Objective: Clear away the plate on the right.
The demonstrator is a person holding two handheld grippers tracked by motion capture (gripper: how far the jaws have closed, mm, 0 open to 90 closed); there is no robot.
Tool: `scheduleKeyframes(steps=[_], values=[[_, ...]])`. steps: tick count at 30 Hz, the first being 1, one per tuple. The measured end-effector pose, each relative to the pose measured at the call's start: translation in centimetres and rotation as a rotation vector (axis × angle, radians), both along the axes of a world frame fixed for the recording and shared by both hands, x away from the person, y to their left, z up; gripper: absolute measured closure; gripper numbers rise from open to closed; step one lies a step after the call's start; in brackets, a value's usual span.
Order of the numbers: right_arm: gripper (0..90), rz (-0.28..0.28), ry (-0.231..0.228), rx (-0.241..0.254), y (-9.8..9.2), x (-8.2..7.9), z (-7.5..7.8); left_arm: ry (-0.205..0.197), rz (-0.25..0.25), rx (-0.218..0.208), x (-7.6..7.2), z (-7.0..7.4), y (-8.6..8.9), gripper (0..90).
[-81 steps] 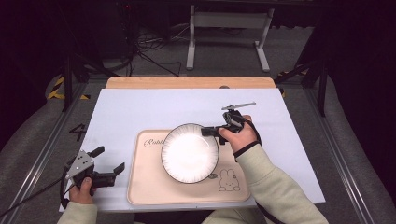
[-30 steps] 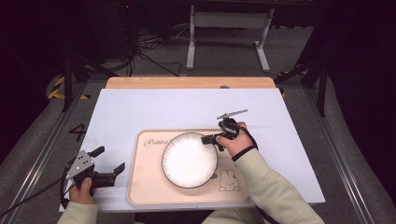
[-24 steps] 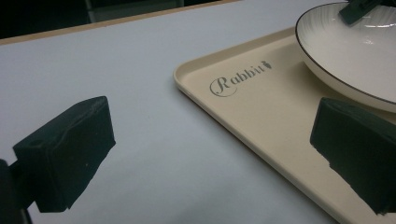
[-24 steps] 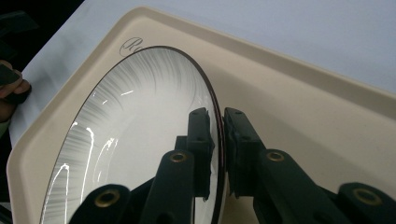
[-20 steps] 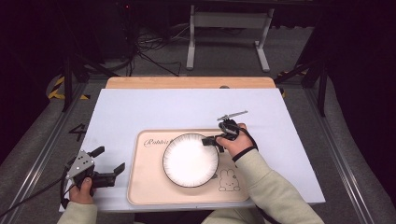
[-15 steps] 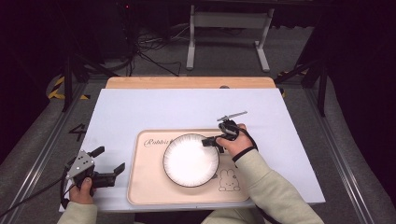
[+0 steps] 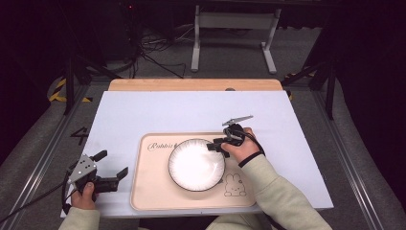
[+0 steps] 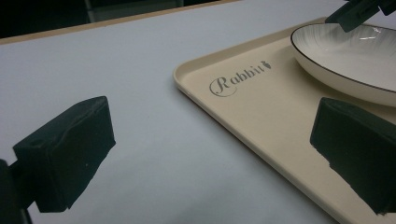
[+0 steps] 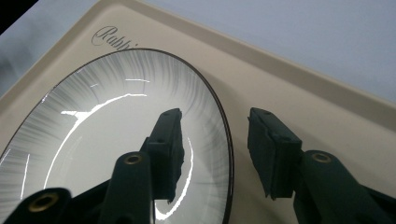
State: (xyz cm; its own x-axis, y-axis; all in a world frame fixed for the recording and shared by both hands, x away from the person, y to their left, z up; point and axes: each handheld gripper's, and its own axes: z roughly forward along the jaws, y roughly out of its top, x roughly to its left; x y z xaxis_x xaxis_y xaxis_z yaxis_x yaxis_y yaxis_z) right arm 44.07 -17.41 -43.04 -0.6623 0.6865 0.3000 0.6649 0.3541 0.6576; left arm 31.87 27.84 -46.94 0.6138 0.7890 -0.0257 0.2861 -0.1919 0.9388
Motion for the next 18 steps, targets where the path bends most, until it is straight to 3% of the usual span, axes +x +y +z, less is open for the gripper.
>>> scheduleKeyframes(steps=[5,12,18], values=[[47.5,0.027,-0.074,0.030,-0.1,-0.5,0.7,0.002,-0.002,0.002,0.0,0.0,0.0,0.4],[34.6,0.104,-0.254,0.065,-0.7,-1.4,2.0,-0.005,0.001,0.005,-0.1,0.0,0.0,0.3],[27.5,0.135,-0.326,0.083,-1.8,-2.2,2.9,-0.005,0.001,0.004,-0.1,0.0,0.0,0.3]])
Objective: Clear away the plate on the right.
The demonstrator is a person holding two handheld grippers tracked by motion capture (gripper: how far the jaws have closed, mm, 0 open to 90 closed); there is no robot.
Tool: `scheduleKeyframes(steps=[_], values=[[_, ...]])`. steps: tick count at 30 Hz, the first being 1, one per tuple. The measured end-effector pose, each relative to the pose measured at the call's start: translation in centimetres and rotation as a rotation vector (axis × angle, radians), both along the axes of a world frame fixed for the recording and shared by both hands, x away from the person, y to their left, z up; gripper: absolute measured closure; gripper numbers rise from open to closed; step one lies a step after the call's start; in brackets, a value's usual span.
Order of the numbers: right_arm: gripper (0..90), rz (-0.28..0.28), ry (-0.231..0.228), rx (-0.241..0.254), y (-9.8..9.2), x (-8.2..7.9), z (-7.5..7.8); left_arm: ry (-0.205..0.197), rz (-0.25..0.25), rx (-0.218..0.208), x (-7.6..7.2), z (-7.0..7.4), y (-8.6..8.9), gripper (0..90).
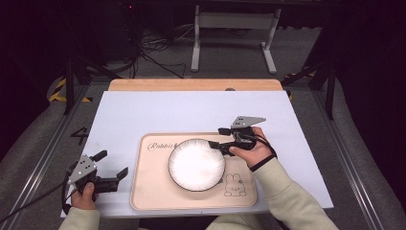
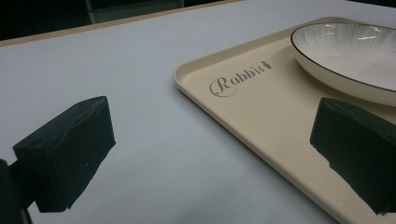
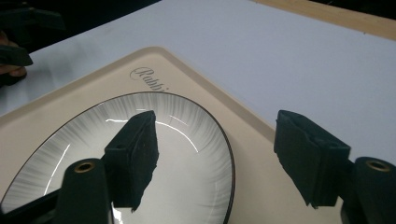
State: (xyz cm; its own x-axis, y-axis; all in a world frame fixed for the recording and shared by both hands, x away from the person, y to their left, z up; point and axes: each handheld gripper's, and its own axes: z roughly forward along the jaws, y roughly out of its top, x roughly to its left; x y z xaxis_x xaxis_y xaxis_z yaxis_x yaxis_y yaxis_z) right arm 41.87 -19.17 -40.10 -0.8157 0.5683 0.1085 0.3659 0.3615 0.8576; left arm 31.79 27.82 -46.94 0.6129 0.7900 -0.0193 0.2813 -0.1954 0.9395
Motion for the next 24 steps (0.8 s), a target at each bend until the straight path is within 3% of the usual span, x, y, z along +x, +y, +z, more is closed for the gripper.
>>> scheduleKeyframes(steps=[4,11,16,19,24], values=[[18.8,0.011,-0.026,0.012,-0.7,-0.5,0.5,0.000,0.000,0.001,0.0,0.0,0.0,0.3],[12.1,0.051,-0.114,0.050,-1.6,-1.4,1.2,0.000,0.000,0.000,0.0,0.0,0.0,0.3],[5.2,0.045,-0.112,0.127,-2.6,-1.6,1.3,0.002,0.000,0.002,0.0,0.0,0.0,0.3],[3.1,0.056,-0.133,0.089,-3.5,-1.8,1.4,0.000,0.000,0.000,0.0,0.0,0.0,0.3],[3.2,-0.001,-0.136,0.091,-5.5,-2.0,1.3,0.000,0.000,0.000,0.0,0.0,0.0,0.3]])
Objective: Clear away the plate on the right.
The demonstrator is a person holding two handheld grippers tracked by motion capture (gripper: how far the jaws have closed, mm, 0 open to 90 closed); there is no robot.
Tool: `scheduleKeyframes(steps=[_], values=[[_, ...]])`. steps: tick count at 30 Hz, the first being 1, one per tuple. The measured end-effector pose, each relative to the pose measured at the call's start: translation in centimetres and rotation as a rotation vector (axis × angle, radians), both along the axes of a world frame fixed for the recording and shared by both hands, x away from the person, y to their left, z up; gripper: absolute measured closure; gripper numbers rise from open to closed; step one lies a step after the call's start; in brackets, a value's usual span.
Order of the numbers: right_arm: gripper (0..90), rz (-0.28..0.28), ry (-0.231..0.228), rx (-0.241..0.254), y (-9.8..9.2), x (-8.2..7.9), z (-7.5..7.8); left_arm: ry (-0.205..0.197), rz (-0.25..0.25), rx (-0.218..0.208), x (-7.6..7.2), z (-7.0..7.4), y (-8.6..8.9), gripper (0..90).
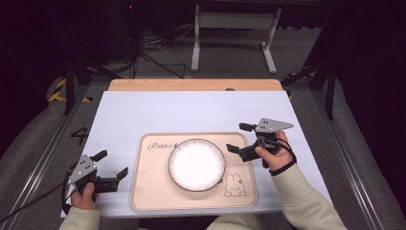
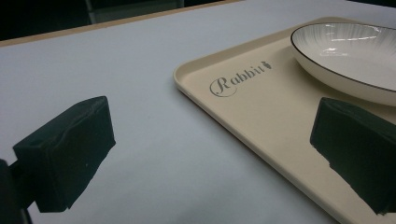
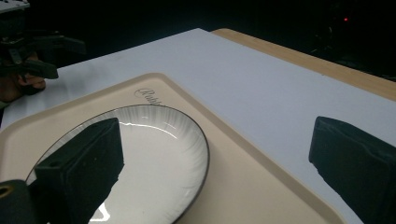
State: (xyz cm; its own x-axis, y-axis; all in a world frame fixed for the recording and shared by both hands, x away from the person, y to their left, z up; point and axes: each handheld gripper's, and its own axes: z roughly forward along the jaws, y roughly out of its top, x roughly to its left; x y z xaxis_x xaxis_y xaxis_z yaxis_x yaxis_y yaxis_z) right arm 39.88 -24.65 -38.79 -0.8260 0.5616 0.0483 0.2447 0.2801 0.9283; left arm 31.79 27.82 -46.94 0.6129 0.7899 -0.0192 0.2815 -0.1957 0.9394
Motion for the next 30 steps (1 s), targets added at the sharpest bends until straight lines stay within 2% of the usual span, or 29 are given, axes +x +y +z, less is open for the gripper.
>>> scheduleKeyframes(steps=[16,30], values=[[3.3,-0.124,-0.022,-0.010,-5.7,-0.2,0.1,0.001,0.000,-0.001,0.0,0.0,0.0,0.3],[3.1,-0.218,-0.023,-0.001,-9.9,0.3,-0.7,0.004,-0.002,0.002,0.0,0.0,0.0,0.3]])
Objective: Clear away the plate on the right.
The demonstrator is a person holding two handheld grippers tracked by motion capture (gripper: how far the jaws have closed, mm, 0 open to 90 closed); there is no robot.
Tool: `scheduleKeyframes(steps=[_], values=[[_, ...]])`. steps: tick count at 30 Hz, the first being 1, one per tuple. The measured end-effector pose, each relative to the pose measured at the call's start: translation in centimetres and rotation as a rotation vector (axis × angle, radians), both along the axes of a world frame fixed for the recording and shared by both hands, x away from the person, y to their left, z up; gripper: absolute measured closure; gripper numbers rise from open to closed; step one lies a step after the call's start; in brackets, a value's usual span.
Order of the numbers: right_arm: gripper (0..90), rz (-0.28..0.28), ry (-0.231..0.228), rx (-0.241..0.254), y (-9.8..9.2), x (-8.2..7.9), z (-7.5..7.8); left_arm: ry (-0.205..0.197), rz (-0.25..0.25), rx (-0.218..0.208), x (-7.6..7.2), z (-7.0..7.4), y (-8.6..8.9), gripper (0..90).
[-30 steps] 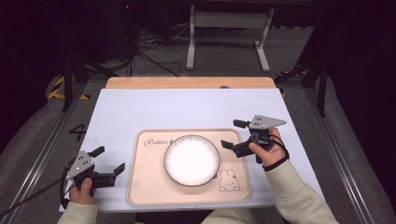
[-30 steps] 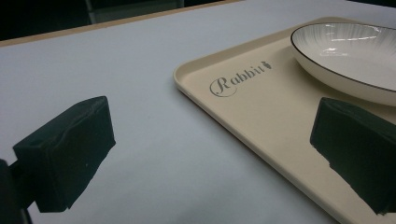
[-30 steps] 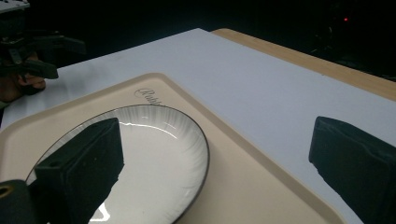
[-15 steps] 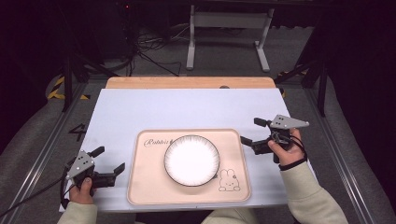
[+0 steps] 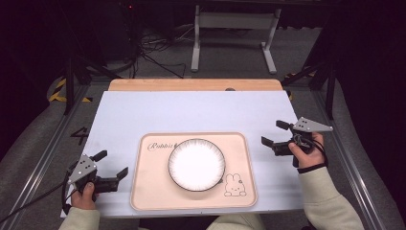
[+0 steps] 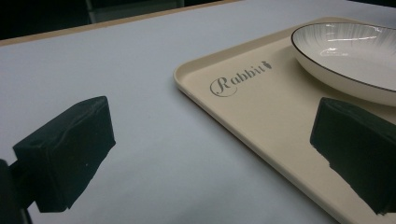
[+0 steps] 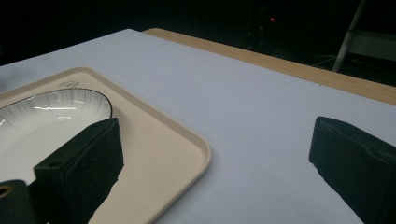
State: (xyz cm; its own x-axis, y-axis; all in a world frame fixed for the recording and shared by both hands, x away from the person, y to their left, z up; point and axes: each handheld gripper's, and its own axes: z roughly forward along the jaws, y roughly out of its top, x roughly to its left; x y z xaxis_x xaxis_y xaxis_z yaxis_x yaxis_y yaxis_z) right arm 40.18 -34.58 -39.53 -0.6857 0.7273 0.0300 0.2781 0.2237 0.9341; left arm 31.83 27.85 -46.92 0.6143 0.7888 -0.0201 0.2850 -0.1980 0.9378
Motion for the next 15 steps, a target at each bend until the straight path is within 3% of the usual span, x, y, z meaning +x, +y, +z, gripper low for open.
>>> scheduleKeyframes(steps=[15], values=[[2.9,-0.041,0.002,0.018,-2.5,0.3,-2.0,-0.002,0.003,-0.004,0.0,0.0,0.0,0.3]])
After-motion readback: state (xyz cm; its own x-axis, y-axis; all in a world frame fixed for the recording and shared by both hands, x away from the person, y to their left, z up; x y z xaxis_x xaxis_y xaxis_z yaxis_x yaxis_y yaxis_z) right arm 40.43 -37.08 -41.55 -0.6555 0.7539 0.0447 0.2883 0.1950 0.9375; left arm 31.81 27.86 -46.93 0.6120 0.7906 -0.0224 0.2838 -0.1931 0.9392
